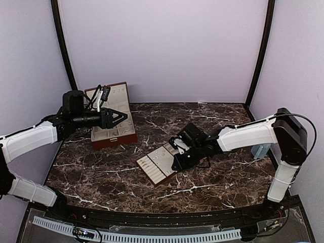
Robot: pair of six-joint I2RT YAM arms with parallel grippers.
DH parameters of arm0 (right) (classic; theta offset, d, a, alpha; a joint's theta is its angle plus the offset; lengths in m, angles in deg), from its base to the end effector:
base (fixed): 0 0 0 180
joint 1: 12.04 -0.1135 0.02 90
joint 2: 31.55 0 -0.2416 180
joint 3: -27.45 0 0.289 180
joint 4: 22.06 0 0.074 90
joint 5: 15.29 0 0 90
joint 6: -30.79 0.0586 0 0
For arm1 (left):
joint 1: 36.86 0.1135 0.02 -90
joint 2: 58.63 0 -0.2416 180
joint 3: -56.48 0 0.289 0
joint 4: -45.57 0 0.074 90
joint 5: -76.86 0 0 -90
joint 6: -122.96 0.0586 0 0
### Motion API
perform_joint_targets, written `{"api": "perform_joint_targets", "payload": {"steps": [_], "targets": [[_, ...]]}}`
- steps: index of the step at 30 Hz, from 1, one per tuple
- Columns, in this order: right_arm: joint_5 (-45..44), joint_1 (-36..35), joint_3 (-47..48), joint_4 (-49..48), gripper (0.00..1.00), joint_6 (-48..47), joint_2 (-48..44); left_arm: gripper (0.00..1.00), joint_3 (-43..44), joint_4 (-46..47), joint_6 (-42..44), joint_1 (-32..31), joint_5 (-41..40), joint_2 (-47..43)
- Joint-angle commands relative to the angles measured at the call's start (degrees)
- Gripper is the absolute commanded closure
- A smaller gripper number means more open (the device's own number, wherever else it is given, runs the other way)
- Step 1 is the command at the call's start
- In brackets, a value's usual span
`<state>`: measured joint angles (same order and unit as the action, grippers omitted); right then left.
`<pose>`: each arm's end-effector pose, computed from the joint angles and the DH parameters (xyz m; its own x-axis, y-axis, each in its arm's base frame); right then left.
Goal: Organize the mixed jewelry
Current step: Insert the earring into the earring holder.
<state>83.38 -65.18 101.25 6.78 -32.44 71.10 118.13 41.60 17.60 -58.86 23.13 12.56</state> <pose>0.2308 0.3226 0.0983 -0.8307 -0.3657 -0.4198 -0.5210 0.7765 0.3545 0.3069 -0.1614 0.2660 -0.4301 -0.0565 -0.9010 0.7481 0.5362 -0.3908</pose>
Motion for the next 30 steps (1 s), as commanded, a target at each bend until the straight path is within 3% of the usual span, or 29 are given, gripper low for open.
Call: {"api": "perform_joint_targets", "payload": {"steps": [1,12,30], "targets": [[-1.66,-0.22,0.37,1.99,0.92,-0.57,1.69,0.44,-0.80,0.84,-0.16,0.32,0.99,-1.50],[-2.51,-1.56,1.36,3.45,0.89,-1.09,3.56,0.44,-0.80,0.78,-0.02,0.30,0.83,-1.75],[-4.11,-1.84,2.34,5.64,0.75,-0.69,2.45,0.44,-1.06,0.87,-0.05,0.36,0.90,-2.38]]}}
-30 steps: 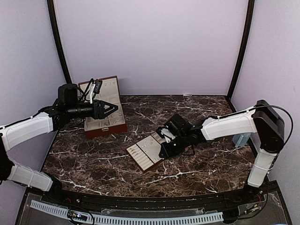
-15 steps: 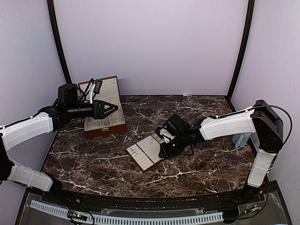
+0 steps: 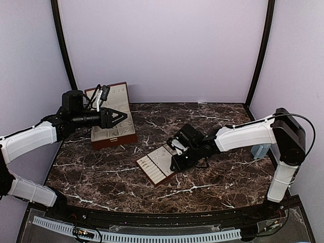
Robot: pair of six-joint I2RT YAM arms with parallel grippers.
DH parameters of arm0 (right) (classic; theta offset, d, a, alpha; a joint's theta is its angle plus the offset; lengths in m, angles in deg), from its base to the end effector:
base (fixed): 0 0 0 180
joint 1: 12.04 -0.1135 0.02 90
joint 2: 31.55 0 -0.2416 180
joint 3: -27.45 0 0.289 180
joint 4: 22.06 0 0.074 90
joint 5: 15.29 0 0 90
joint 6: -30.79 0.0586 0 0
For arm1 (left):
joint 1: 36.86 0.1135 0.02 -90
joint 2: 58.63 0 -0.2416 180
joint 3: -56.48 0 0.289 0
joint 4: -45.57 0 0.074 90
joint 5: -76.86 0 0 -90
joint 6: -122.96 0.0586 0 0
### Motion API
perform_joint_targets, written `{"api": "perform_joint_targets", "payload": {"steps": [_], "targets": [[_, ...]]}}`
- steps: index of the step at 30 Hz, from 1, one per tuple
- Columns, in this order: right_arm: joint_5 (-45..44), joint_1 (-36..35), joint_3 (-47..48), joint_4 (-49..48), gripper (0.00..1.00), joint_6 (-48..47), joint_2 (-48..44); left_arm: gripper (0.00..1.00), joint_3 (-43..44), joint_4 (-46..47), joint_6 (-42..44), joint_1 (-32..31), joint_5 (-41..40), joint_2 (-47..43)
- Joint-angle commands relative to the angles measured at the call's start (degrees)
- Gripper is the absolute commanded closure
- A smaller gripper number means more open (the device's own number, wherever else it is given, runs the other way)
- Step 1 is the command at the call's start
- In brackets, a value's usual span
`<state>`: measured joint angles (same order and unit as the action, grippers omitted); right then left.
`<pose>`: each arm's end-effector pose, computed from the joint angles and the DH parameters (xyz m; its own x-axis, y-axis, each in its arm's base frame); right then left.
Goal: Organize the mixed jewelry
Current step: Insert the earring into the earring holder, then position the necklace at the center of the board.
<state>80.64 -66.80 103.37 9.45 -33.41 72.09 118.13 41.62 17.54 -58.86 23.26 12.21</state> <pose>0.2261 0.3306 0.1002 -0.8132 -0.4008 -0.4220 -0.5431 0.7833 0.3026 0.3059 -0.1611 0.2680 -0.4258 -0.0588 -0.9029 0.7511 0.5334 -0.3890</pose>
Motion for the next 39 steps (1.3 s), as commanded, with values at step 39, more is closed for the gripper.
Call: {"api": "perform_joint_targets", "payload": {"steps": [39], "targets": [[-14.94,9.68,-15.99,-3.85,0.66,11.40,-25.43,0.32,-3.53,-0.30,1.54,4.85,-11.02,-7.74]]}}
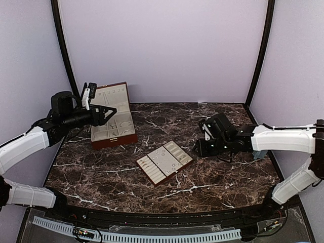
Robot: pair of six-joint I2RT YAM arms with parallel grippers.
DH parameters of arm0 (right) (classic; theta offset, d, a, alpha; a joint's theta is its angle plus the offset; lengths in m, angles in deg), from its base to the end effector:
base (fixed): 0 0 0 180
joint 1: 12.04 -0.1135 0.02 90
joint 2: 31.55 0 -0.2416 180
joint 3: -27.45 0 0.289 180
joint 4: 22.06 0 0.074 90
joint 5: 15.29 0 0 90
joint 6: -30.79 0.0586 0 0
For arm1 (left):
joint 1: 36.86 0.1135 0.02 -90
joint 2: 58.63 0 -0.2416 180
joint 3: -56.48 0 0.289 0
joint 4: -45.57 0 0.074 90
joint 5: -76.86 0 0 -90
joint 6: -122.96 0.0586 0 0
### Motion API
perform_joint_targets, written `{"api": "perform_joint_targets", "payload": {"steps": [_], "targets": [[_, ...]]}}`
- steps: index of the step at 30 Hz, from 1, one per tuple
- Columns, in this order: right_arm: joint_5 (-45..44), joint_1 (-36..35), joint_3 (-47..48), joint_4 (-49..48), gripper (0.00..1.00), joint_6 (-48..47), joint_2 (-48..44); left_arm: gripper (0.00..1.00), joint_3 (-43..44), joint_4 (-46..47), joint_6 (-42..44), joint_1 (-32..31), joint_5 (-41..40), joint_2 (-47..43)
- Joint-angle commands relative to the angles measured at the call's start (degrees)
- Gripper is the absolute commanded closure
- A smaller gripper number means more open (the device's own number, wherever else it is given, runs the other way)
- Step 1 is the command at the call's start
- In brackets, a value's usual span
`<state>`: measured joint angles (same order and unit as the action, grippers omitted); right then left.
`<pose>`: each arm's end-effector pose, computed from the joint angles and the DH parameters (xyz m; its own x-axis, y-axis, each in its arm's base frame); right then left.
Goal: Organize the mixed jewelry
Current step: Position the necklace at the center of the board.
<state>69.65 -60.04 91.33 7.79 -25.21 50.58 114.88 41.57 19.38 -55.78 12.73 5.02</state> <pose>0.2379 0.2565 0.1638 -0.8048 -0.0614 -0.5904 -0.3025 0.8982 0.3190 0.2997 -0.1298 0.2832 -0.3120 -0.1164 -0.9429 0.6439 0.7039 -0.2999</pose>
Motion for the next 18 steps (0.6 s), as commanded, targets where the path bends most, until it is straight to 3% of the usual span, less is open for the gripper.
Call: {"api": "perform_joint_targets", "payload": {"steps": [1,10,18], "targets": [[-4.03,3.87,-5.12,-1.85,0.66,3.39,-5.01,0.32,-0.10,-0.52,-0.39,2.59,-0.48,-0.20],[-1.60,15.49,-15.65,-2.36,0.61,2.46,-10.01,0.31,0.08,-0.25,-1.88,8.22,0.89,1.21],[-3.10,19.44,-13.94,-5.67,0.55,-2.31,-2.87,0.31,0.25,-0.70,-1.96,11.47,0.56,2.26]]}}
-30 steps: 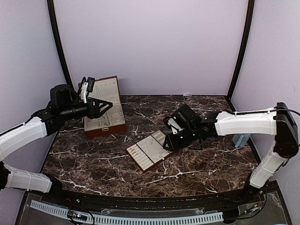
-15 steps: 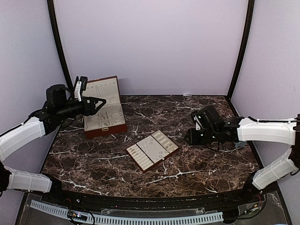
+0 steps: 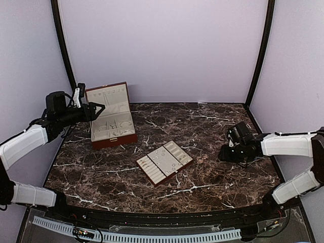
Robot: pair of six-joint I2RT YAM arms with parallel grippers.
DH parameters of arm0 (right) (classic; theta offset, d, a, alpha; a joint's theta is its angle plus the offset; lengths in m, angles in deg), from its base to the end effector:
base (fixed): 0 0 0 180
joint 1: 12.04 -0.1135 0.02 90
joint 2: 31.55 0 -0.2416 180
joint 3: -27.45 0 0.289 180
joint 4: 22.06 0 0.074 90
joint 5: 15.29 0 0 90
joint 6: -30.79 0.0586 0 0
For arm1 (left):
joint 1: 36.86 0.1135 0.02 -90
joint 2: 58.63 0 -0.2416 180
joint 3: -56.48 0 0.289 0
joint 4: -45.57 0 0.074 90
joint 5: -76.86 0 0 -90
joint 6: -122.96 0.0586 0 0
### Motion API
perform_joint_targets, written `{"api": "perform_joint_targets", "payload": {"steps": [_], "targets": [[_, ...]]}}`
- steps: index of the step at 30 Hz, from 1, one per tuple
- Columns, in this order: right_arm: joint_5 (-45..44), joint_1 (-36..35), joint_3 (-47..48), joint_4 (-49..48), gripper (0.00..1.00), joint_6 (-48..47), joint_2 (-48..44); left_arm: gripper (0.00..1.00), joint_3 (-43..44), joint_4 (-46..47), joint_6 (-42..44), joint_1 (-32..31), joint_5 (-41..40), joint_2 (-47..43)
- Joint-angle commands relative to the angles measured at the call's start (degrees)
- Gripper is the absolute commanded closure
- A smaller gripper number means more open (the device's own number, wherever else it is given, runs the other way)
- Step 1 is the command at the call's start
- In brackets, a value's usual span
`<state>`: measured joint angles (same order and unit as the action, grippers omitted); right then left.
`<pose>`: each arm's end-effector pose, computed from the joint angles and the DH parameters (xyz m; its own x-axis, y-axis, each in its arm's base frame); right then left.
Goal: Organize the mixed jewelry
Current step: Position the necklace at the center of the board.
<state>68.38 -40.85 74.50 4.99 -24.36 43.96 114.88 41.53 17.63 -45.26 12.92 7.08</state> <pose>0.2559 0.1334 0.1007 -0.8351 0.1889 -0.5166 0.0645 0.9664 0.2490 0.3241 -0.0739 0.2720 -0.3351 -0.1906 -0.9227 0.4860 0.8040 -0.3426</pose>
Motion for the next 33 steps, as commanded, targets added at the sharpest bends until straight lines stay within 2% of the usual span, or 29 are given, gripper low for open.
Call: {"api": "perform_joint_targets", "payload": {"steps": [1,7,16,21,30,33], "targets": [[-2.93,0.25,3.62,-2.59,0.55,-3.70,4.76,0.31,0.29,-0.74,-0.09,1.07,0.21,0.30],[-11.35,0.71,6.82,0.60,0.56,-3.54,8.08,0.31,0.43,-1.17,0.08,1.19,0.04,0.64],[-14.59,4.47,6.94,0.85,0.60,0.49,11.00,0.31,0.31,-0.96,-0.39,1.20,0.57,0.37],[-13.27,4.47,6.83,-0.49,0.61,1.46,12.68,0.31,0.02,-0.75,-0.32,1.20,-0.03,-0.23],[-11.41,4.48,6.44,-3.59,0.68,0.41,14.78,0.31,0.02,-0.74,-0.16,1.20,-0.12,-0.04],[-7.98,4.48,6.00,-5.90,0.73,-0.80,15.46,0.31,-0.01,-0.75,0.05,1.19,-0.48,-0.33]]}}
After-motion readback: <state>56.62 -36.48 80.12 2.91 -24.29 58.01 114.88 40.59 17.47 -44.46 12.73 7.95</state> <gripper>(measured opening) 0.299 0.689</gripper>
